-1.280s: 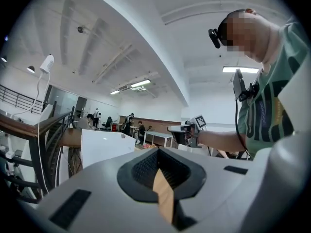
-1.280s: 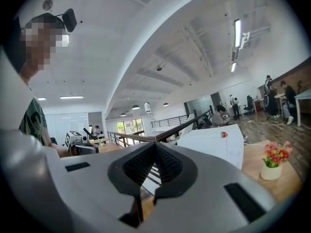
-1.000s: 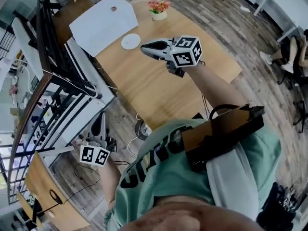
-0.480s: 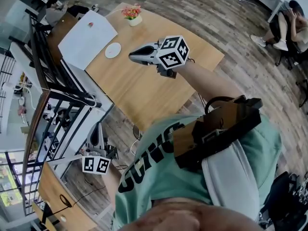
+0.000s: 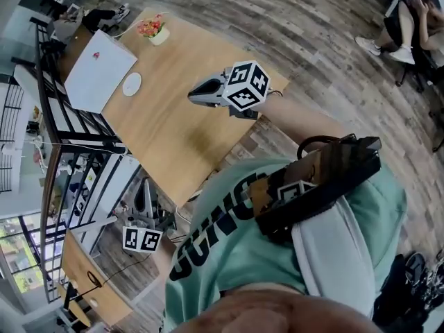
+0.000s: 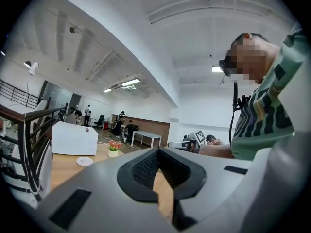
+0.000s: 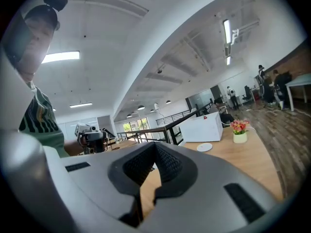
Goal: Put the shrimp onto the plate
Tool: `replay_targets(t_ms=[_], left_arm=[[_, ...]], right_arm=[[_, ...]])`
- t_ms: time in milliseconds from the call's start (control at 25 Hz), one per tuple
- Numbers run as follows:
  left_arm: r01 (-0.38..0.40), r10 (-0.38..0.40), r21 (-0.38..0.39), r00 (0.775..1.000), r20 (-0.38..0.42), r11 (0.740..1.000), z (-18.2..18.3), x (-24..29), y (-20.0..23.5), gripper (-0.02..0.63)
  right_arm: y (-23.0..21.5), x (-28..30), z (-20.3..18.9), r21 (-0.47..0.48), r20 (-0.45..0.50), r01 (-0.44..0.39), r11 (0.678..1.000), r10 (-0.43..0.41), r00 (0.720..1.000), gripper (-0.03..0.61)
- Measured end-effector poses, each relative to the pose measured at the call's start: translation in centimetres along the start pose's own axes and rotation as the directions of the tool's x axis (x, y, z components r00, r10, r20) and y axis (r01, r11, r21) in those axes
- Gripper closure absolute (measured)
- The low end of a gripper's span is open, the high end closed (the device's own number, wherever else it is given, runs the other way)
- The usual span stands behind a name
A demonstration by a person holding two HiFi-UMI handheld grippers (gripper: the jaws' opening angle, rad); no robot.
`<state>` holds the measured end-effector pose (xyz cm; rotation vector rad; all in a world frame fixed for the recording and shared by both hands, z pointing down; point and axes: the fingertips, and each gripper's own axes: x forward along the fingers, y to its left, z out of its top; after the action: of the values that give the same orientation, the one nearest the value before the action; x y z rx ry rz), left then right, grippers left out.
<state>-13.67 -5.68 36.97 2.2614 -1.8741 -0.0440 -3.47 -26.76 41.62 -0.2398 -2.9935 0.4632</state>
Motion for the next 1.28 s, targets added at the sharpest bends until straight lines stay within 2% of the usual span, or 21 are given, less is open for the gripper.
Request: replay_targets(t_ms=[80, 240, 480, 680, 920, 1120, 1280], left_arm=[[-0.007, 0.007, 0.013, 1.000, -0.014, 1.000, 0.2, 0.4, -1.2, 0.609], [-0.028, 0.028, 0.005, 1.000, -0.013, 1.000, 0.7, -0.1, -0.6, 0.609], [0.005, -0.005, 0.003, 1.000, 0.009, 1.000, 0.5, -0.8, -0.2, 0.609], [0.046, -0.045, -0.002, 0.998, 0.043, 0.999, -0.5, -7.5, 3.2, 0.609], [0.073, -0.074, 0.015, 0.995, 0.063, 0.997, 0.0, -16.5, 8.4, 0.609], [0.083, -0.083, 0.002, 0.993, 0.083, 0.997, -0.3, -21.1, 11.7, 0.609], [0.093, -0.091, -0.008, 0.990, 0.108, 0.996, -0.9, -21.3, 11.4, 0.609]], right_arm=[[-0.1, -1.3, -0.8, 0.020, 0.003, -0.010, 1.000, 0.010, 1.000, 0.572], [0.7, -1.0, -1.0, 0.028, 0.017, -0.033, 0.999, 0.033, 0.999, 0.572], [3.1, 0.0, -0.9, 0.004, -0.002, -0.055, 0.998, 0.055, 0.998, 0.572], [9.0, 4.6, -1.1, -0.015, 0.005, -0.017, 1.000, 0.017, 1.000, 0.572], [15.9, 11.5, -1.7, 0.012, 0.021, 0.035, 0.999, -0.035, 0.999, 0.572], [18.6, 14.4, -2.3, 0.067, 0.016, 0.091, 0.994, -0.092, 0.996, 0.572], [19.1, 13.5, -1.7, 0.041, 0.021, 0.107, 0.993, -0.108, 0.994, 0.572]])
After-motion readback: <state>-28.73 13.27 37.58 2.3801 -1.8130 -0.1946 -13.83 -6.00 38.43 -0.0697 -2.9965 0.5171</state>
